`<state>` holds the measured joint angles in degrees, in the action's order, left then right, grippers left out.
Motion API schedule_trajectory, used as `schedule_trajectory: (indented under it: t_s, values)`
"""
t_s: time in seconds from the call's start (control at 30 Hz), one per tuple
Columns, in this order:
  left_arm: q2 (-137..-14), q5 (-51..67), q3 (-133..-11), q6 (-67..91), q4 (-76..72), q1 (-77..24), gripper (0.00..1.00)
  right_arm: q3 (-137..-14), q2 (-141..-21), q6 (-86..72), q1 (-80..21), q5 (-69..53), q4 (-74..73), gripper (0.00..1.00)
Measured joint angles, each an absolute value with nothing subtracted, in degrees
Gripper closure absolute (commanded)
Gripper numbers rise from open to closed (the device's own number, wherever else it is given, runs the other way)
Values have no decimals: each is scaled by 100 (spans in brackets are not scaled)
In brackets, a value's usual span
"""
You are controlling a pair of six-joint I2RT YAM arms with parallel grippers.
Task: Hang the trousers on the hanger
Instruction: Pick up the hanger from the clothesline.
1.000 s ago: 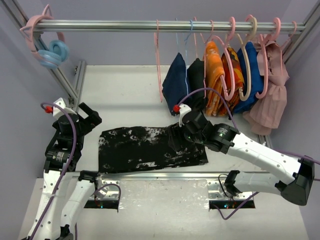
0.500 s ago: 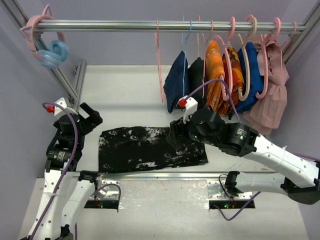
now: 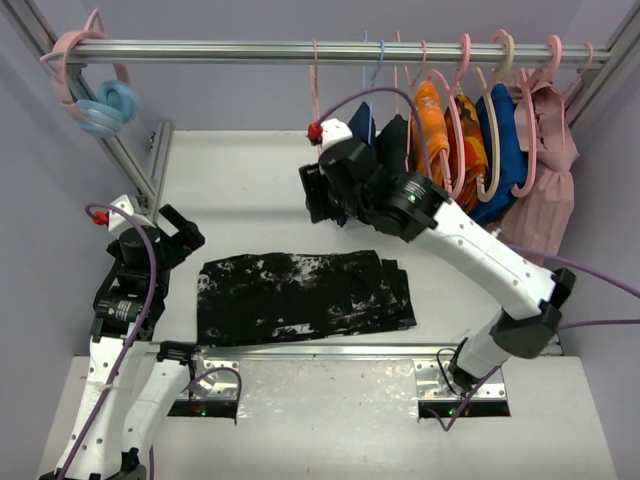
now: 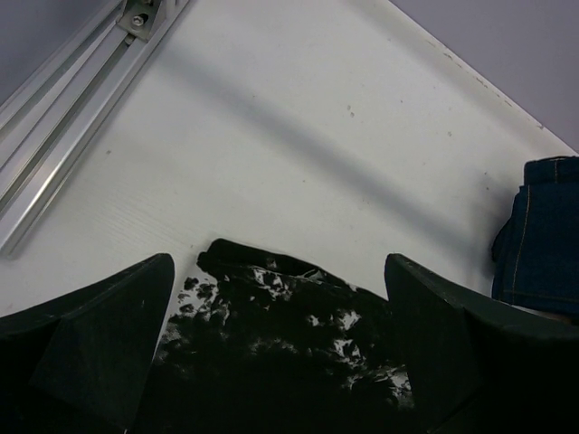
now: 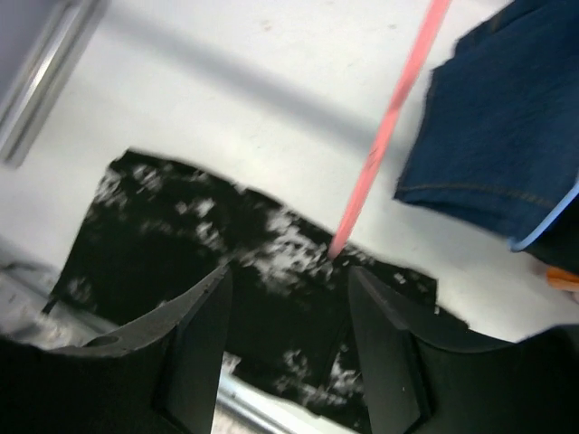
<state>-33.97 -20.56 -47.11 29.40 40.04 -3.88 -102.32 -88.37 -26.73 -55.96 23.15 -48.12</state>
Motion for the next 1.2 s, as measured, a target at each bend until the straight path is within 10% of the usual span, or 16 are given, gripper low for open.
schedule_trajectory:
  t_s: [0.17,0.43,0.9,1.2]
  values:
    - [-3356,-2051,-4710,2941,4002,-388,0,-10914,-9800,-2560,-4778,2267,-5072,53]
    - [-3163,-2034,-4676,2941,4000,-388,0,-11915,-10777,-2414,-4501,2079,-5325,100]
    - [-3376,-2245,-4674,3107,4014,-388,0,-11909,-10312,-2430,-4497,2052,-5304,100]
    - [-4844,-1646,-4479,3620,3928,-388,0,-8871,-7510,-2536,-4557,1108,-3910,100]
